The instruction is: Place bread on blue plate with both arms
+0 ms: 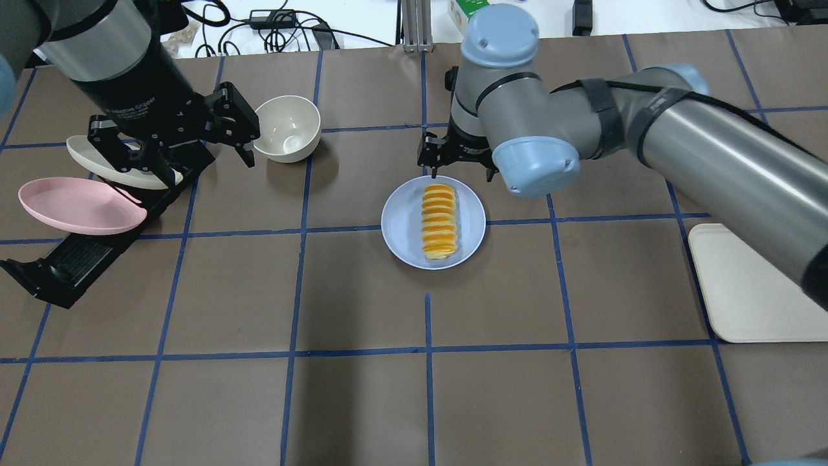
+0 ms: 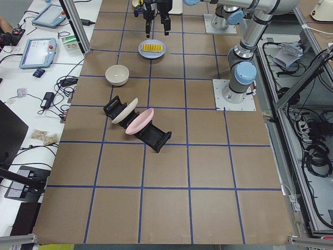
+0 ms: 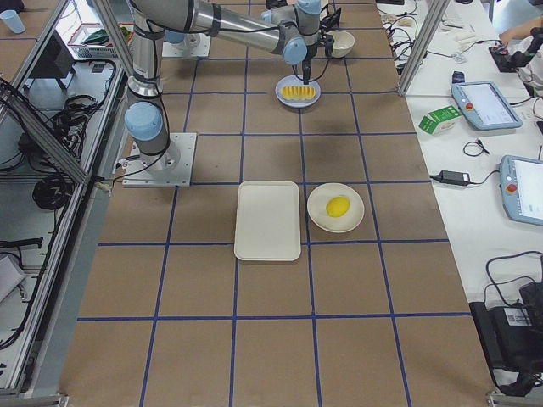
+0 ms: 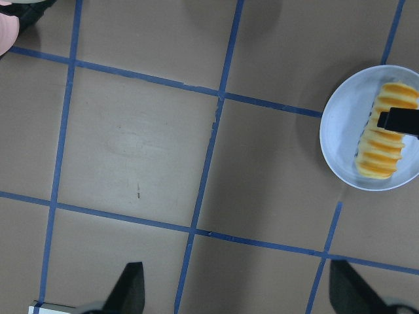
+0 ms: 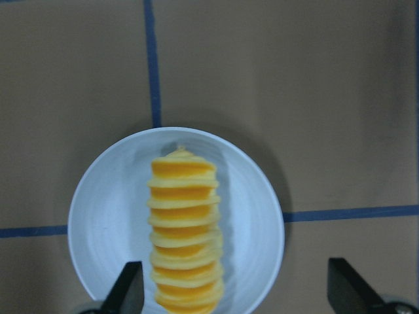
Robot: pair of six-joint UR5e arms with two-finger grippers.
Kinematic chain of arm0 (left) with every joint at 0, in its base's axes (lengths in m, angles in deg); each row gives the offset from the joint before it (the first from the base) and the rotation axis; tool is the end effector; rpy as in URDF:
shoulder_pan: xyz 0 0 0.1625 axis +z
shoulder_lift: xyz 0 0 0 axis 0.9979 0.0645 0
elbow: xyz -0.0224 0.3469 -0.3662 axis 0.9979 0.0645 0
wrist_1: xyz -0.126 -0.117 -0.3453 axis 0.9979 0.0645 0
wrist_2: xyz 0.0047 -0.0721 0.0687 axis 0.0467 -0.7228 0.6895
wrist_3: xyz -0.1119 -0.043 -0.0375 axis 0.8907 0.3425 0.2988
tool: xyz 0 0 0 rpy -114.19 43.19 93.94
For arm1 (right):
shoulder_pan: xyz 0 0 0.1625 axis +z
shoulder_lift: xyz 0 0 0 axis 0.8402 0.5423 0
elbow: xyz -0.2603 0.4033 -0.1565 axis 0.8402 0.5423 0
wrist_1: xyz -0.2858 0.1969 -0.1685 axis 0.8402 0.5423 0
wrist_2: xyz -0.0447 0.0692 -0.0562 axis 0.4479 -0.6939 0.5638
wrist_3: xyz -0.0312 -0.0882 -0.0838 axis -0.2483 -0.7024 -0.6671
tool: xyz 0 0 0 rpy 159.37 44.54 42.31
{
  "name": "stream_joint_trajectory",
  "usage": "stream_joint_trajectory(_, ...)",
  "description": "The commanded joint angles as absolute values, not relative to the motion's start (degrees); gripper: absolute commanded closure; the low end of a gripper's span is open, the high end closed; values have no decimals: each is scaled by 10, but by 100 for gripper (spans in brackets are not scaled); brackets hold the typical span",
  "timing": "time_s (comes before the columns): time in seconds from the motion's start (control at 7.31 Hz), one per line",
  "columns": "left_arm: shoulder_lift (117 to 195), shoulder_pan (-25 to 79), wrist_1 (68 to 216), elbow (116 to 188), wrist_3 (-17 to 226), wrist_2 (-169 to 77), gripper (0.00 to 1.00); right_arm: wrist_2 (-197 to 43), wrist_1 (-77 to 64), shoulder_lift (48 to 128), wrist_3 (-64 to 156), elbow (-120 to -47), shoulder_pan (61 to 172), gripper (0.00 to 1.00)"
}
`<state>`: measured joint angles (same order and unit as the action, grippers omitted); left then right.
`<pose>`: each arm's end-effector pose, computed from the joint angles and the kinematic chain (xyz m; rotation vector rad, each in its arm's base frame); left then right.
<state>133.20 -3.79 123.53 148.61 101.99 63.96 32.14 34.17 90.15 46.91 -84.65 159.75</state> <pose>-0.1376 -0.4268 0.5736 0.3354 -3.0973 -0.0523 0.2698 -0.5559 0.3905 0.1234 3.0459 -0.1100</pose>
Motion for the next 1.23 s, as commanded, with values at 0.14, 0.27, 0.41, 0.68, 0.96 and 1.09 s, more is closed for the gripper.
stream_joint_trajectory(0.14, 1341, -38, 1222, 1488, 988, 644, 0, 324, 156, 1042, 420, -845, 1482, 0)
stream_joint_trajectory(0.27, 1344, -38, 1211, 1488, 988, 673, 0, 328, 99, 1080, 420, -845, 1465, 0)
stream_joint_trajectory(0.41, 1344, -38, 1210, 1490, 989, 676, 0, 331, 47, 1112, 420, -844, 1462, 0)
stream_joint_trajectory(0.68, 1344, -38, 1178, 1490, 988, 675, 0, 333, 37, 1133, 420, -840, 1465, 0)
stream_joint_trajectory(0.96, 1340, -38, 1177, 1494, 988, 676, 0, 370, 36, 1133, 421, -836, 1465, 0)
stream_joint_trajectory(1.09, 1338, -38, 1175, 1499, 988, 676, 0, 369, 37, 1131, 420, -837, 1466, 0)
